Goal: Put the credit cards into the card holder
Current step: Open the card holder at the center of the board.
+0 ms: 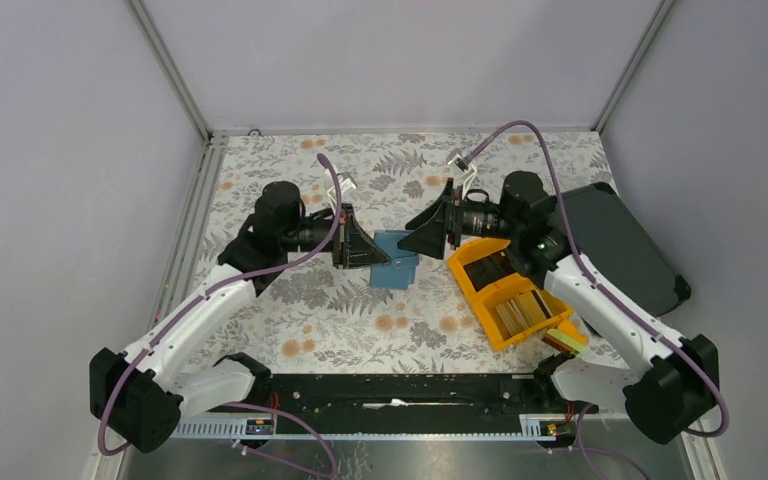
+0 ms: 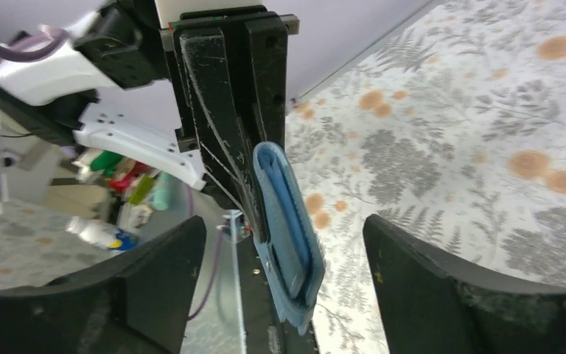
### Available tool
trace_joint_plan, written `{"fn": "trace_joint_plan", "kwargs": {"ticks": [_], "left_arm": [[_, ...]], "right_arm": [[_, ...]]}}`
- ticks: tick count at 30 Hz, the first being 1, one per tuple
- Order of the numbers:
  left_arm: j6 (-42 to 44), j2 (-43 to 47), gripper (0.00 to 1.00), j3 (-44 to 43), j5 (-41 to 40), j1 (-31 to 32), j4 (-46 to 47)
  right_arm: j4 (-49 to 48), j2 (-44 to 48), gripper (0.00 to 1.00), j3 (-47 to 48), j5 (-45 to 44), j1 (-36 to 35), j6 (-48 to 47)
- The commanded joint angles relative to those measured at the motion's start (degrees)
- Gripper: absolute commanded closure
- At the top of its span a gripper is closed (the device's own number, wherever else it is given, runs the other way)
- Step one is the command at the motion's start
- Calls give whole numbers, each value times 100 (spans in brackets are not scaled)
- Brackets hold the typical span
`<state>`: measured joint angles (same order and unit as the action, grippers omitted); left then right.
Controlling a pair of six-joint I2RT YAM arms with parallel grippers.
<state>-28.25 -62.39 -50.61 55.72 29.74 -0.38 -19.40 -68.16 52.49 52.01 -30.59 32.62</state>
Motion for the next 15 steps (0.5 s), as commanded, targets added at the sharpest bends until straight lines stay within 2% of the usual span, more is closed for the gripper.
{"fn": "trace_joint_plan", "kwargs": {"ticks": [1, 5, 10, 15], "left_arm": [[1528, -28, 100, -771, -837, 15, -2002], [1801, -428, 100, -1011, -829, 15, -2730], [1761, -760, 100, -1115, -195, 15, -2894], [1669, -833, 100, -1045, 102, 15, -2861]], "right_arm": [[2068, 650, 10, 565, -1029, -17, -1700], [2572, 927, 10, 589, -1384, -17, -2115], [2817, 518, 29, 824, -132, -73, -2140], [3252, 30, 43, 1079, 288, -436, -2418]]}}
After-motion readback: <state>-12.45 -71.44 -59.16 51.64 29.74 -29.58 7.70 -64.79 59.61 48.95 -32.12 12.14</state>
